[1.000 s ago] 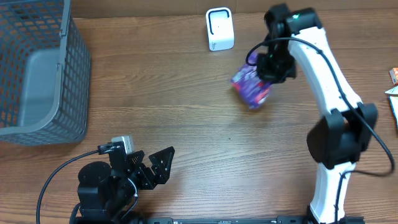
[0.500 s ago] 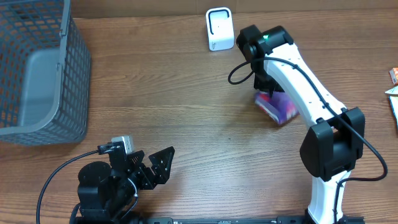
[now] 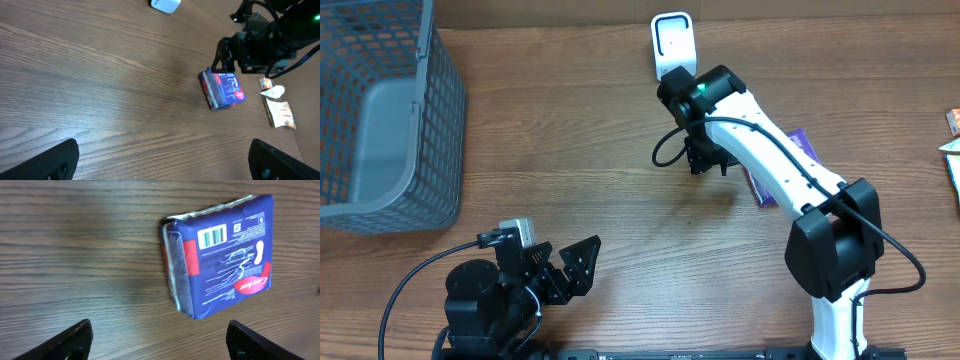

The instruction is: Scan the item barcode

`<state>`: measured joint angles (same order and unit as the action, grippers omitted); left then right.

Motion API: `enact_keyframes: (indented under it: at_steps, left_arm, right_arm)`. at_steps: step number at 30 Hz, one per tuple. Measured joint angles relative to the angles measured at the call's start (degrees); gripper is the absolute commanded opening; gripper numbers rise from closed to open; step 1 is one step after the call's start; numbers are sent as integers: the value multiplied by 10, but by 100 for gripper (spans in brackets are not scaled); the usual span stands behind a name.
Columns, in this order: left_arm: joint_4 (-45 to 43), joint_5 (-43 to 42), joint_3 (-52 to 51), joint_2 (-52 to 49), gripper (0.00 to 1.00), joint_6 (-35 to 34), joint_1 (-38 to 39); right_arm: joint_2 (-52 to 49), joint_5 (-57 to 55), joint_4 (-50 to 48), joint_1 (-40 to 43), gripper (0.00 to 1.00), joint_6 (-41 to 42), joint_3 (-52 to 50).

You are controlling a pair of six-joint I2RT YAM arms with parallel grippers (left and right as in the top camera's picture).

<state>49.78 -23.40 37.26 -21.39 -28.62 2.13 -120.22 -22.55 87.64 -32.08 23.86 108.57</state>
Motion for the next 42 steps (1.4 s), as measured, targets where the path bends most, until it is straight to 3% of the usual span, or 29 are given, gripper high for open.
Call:
enact_keyframes:
  at_steps: [4,7,10,23,25,28,32,42]
  left_arm:
    - [0,0,0,0,100,0,0]
    - [0,0,0,0,100,0,0]
    - [0,0,0,0,100,0,0]
    - [0,0,0,0,100,0,0]
    - [0,0,0,0,100,0,0]
    - [0,0,0,0,100,0,0]
    - [0,0,0,0,100,0,0]
    - [0,0,0,0,100,0,0]
  right_arm:
    - [-1,-14,-70,27,77,-9,-75]
    - [-1,-31,-99,50,63,-12,-111]
    - [-1,-39,-130,84,57,-16,-137]
    - [-1,-17,-184,95,51,-16,-184]
    - [-1,-20,-193,95,43,-16,-198]
    - [-1,-23,-191,95,22,-19,-199]
    - [0,-12,-174,95,4,-16,-187]
    - [-3,180,-66,95,4,-53,8]
